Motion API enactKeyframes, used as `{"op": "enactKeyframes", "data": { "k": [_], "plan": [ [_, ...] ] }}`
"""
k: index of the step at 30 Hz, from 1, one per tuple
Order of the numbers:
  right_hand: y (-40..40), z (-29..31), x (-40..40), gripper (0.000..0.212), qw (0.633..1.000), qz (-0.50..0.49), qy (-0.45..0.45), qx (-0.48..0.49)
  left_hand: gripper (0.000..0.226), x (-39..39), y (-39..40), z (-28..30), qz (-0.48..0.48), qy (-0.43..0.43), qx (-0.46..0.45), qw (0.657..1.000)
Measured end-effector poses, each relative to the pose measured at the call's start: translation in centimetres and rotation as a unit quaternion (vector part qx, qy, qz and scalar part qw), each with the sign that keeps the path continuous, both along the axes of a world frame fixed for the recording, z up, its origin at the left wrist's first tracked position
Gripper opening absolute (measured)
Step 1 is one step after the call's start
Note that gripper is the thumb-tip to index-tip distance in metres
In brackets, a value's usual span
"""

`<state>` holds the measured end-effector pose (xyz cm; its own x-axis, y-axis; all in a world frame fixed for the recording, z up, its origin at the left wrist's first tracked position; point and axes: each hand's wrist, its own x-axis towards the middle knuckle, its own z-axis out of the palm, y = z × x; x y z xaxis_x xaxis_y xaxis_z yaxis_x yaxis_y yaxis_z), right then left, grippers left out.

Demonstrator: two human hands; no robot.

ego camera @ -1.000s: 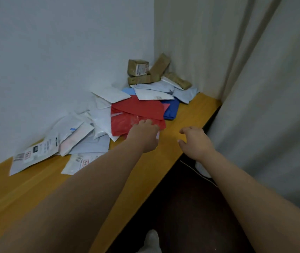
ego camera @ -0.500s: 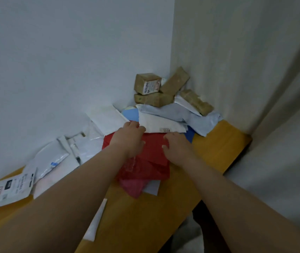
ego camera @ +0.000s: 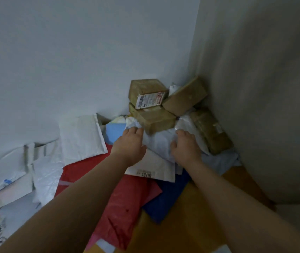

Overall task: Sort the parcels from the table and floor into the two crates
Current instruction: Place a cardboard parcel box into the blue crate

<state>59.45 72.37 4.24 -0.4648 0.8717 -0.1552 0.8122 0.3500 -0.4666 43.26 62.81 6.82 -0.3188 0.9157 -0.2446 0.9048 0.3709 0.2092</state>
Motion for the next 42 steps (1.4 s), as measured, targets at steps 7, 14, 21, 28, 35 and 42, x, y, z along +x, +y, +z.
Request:
{"op": "enactKeyframes", "data": {
  "k": [7,14,21,28,35,42],
  "plan": [
    [5.9,-1.7,-2.4,0.053,0.999,0.030,0.027,-0.019,0.070,-0.2,5.5,-2.0,0.055,0.012,0.005,0.998],
    [7.0,-3.2,-4.5,0.076,0.994,0.106,-0.036,-0.018,0.058,-0.3,8.1,-4.0,0.032,0.121,-0.014,0.992],
    [5.2,-2.0,-5.1,0.079,0.991,0.089,-0.056,0.079,0.070,-1.7,6.7,-2.2,-0.003,0.084,0.030,0.996],
    [-0.1,1.3,-4.3,0.062,0.989,0.076,0.077,0.101,0.075,-1.8,0.8,1.0,0.011,0.076,0.146,0.986],
    [-7.7,5.2,-3.0,0.029,0.926,-0.105,0.360,-0.047,0.077,-2.3,-9.0,3.4,0.160,-0.050,0.212,0.963],
    [-15.7,6.9,-2.2,0.033,0.786,-0.196,0.540,-0.230,0.077,-2.2,-16.9,4.7,0.173,-0.112,0.246,0.947]
  ]
}}
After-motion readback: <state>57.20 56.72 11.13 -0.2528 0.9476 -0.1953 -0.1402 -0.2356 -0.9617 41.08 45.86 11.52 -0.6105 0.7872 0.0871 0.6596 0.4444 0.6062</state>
